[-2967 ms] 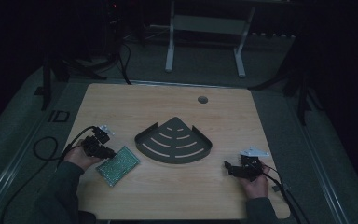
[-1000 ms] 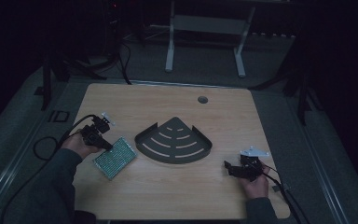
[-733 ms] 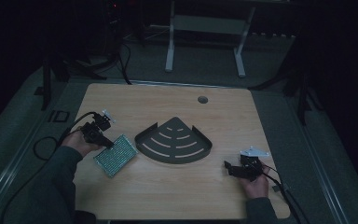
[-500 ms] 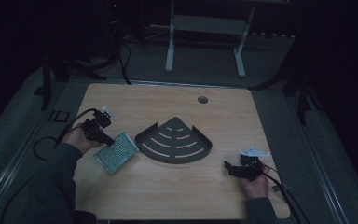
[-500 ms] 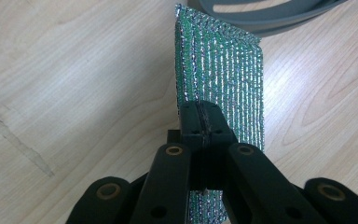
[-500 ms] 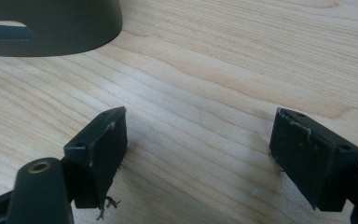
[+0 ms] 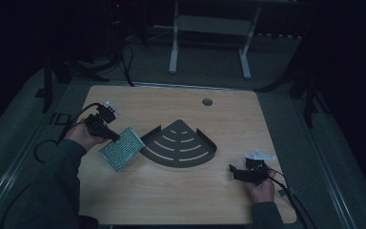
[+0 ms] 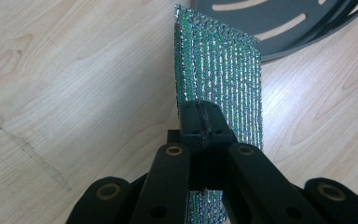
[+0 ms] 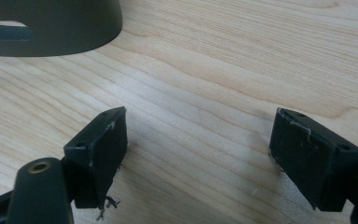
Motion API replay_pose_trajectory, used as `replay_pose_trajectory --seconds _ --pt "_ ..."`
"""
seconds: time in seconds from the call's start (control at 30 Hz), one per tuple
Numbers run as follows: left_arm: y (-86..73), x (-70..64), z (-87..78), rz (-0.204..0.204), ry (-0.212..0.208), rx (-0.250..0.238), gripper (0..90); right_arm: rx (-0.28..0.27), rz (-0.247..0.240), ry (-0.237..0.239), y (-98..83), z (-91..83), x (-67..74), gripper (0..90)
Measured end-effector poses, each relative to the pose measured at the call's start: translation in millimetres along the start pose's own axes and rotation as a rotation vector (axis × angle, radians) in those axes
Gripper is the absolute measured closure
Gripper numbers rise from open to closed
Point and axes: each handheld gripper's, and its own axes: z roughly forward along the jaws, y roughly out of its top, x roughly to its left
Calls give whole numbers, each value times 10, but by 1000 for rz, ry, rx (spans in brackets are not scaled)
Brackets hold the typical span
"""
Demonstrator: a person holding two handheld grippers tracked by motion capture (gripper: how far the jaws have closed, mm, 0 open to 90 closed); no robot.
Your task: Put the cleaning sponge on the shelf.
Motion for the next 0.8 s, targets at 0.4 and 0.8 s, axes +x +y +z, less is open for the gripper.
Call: replay_pose_trajectory --seconds 0.4,0.8 --pt "125 -51 -81 18 5 -42 900 0 0 0 0 0 0 186" --pt "349 -165 -55 55 -4 -56 900 1 -1 0 0 -1 -1 186"
